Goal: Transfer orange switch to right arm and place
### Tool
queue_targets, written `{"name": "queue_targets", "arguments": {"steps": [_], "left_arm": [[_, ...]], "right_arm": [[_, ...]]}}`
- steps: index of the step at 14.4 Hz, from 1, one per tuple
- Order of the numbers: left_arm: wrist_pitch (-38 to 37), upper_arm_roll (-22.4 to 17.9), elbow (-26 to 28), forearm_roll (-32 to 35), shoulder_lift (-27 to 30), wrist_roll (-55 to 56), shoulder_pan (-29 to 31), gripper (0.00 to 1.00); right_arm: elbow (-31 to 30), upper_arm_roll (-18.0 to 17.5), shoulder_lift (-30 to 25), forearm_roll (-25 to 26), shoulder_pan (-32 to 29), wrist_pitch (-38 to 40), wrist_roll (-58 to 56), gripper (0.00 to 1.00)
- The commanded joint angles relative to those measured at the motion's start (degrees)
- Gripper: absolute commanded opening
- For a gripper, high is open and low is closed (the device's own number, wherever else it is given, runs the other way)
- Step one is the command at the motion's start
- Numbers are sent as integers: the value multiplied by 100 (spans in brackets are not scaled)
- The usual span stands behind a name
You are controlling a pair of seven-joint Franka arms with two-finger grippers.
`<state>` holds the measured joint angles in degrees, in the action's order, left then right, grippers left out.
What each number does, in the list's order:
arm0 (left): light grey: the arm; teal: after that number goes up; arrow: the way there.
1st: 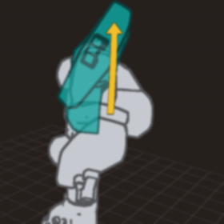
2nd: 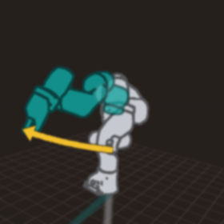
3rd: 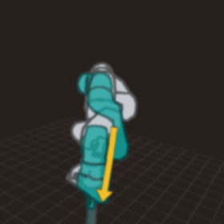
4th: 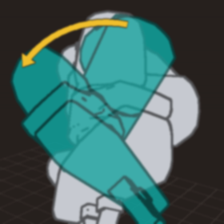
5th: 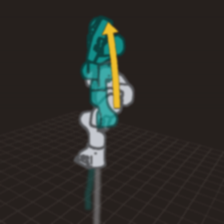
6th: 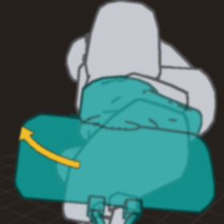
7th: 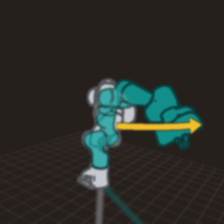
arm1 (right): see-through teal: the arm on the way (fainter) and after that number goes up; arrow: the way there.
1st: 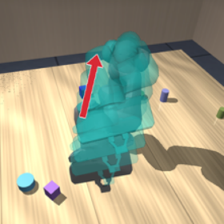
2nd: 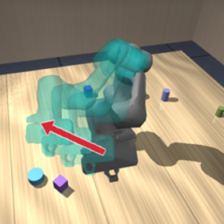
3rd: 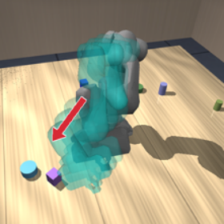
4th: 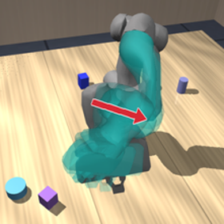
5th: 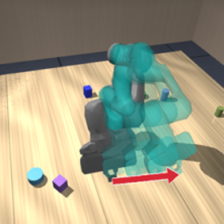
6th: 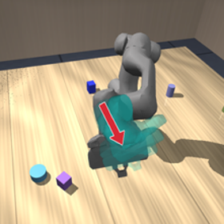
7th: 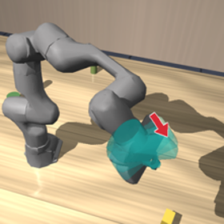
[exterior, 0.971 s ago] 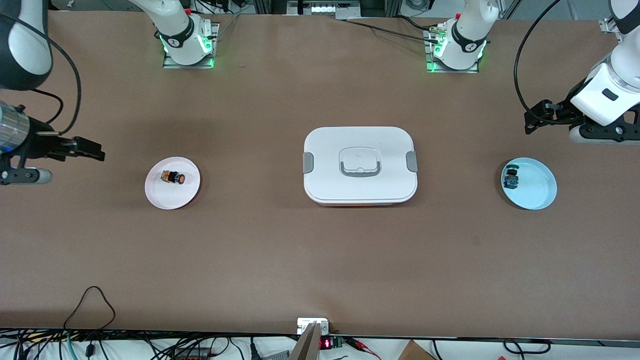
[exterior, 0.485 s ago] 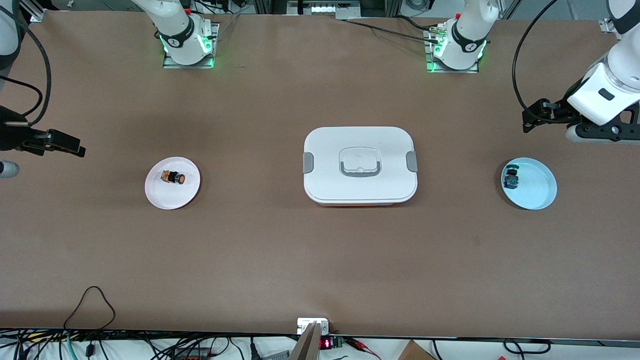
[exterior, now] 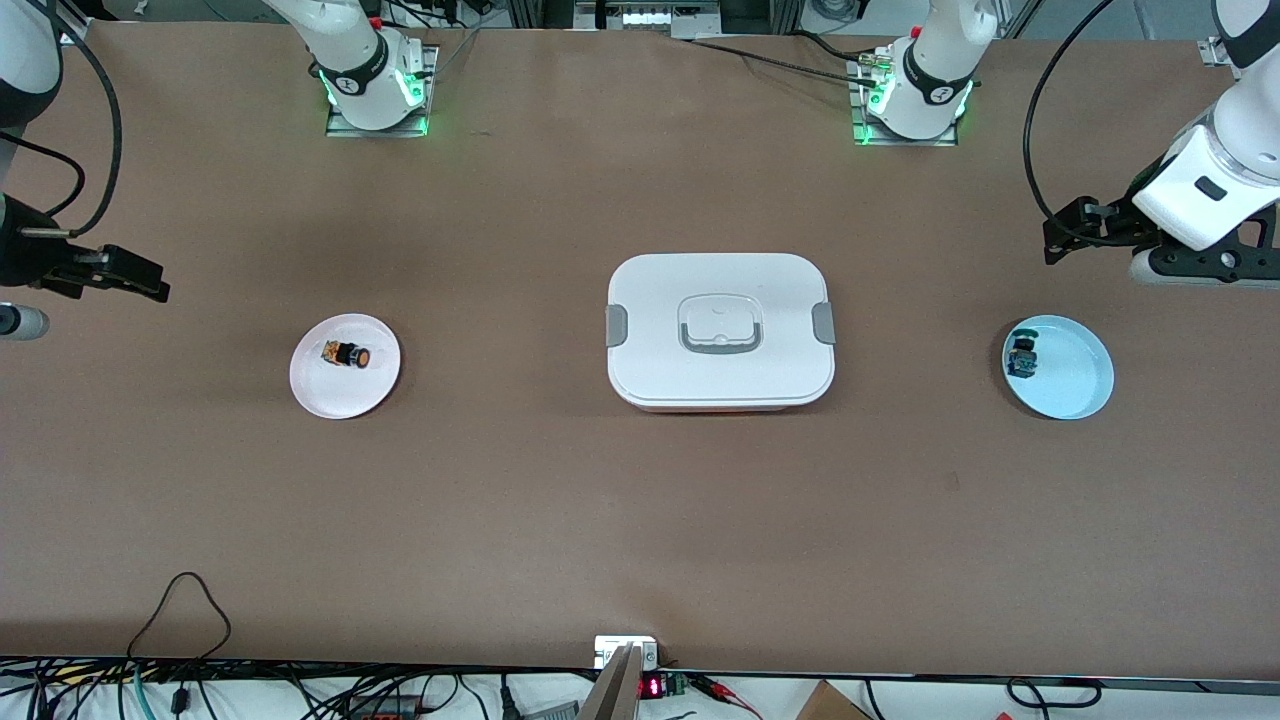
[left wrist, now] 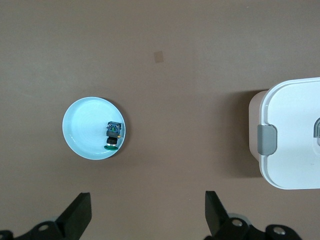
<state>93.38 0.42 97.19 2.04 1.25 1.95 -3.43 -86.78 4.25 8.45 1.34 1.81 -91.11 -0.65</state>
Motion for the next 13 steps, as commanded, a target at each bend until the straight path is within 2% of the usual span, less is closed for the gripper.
{"name": "queue_targets", "arguments": {"steps": [1,5,8,13], "left_arm": [[-127,-24,-121,-37,-11,-98,-43,100],[-127,-24,-121,-37,-11,-98,-43,100],[-127,-16,-121,-37,-11,-98,-43,100],[-127,-16,-130,-28,-11,-98,-43,100]], "right_arm": [[-409,-56,-379,-3,-49,-135,100,100],[-665,-29,-696,-3,-75,-136,-13,100],[-595,6,-696,-3,-102,74,-390,100],[-331,-47,-626,-20,-67,119,-392,100]]}}
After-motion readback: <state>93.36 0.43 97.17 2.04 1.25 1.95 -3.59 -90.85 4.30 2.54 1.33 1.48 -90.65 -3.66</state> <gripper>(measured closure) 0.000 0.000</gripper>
